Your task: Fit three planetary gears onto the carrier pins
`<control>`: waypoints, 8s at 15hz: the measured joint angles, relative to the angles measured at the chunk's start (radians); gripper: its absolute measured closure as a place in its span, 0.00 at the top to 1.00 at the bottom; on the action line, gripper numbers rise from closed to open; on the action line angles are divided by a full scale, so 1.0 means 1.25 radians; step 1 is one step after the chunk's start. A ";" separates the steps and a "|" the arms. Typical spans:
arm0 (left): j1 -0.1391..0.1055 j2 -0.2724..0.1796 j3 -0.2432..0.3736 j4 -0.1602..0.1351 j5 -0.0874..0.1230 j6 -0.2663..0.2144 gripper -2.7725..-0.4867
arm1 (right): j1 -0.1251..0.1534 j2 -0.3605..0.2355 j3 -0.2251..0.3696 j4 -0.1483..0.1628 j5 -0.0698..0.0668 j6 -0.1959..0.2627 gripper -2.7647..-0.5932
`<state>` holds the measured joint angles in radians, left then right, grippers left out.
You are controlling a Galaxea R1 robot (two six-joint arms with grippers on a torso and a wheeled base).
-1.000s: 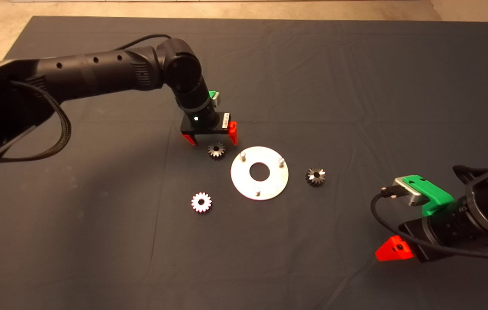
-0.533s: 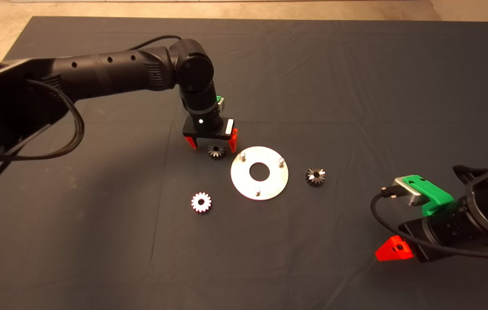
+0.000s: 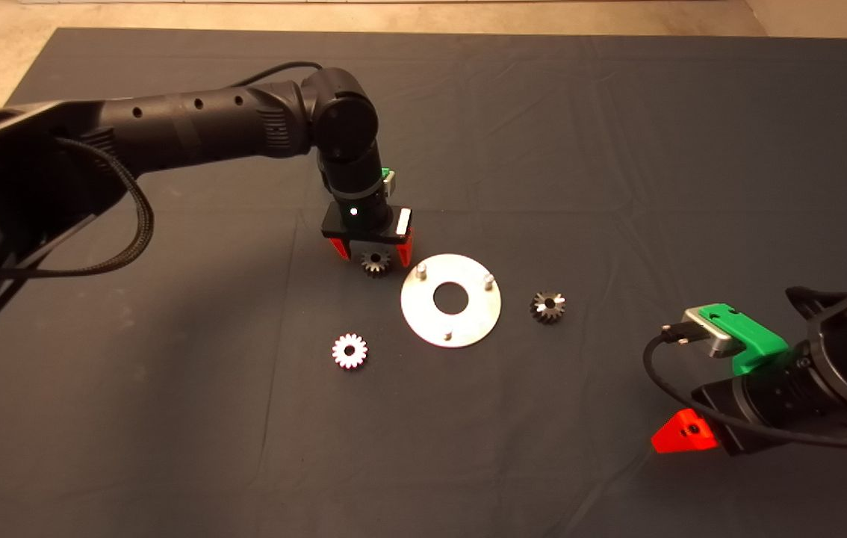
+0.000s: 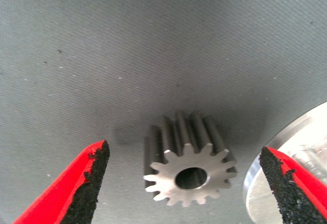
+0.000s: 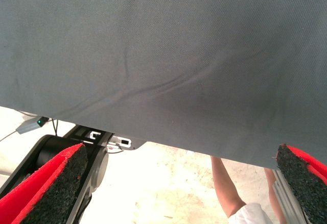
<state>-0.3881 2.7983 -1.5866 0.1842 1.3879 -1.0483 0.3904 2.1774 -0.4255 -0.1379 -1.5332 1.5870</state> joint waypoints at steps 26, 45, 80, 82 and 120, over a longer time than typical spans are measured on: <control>0.006 0.003 -0.012 -0.040 -0.001 -0.029 0.51 | 0.000 0.000 0.000 0.000 0.000 0.000 1.00; 0.007 0.024 -0.045 -0.042 -0.008 -0.055 0.37 | -0.007 0.000 0.002 0.000 0.000 0.000 1.00; -0.043 0.044 0.024 -0.079 0.067 -0.065 0.22 | -0.013 -0.002 0.003 0.001 0.000 0.000 1.00; -0.043 0.048 0.025 -0.090 0.067 -0.065 0.22 | -0.013 -0.002 0.003 0.002 0.000 0.001 1.00; -0.043 0.114 0.022 -0.036 0.039 -0.015 0.22 | -0.022 -0.002 0.003 0.003 0.000 0.003 1.00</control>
<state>-0.4419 2.9402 -1.5587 0.1394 1.4364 -1.0674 0.3631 2.1753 -0.4213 -0.1336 -1.5336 1.5913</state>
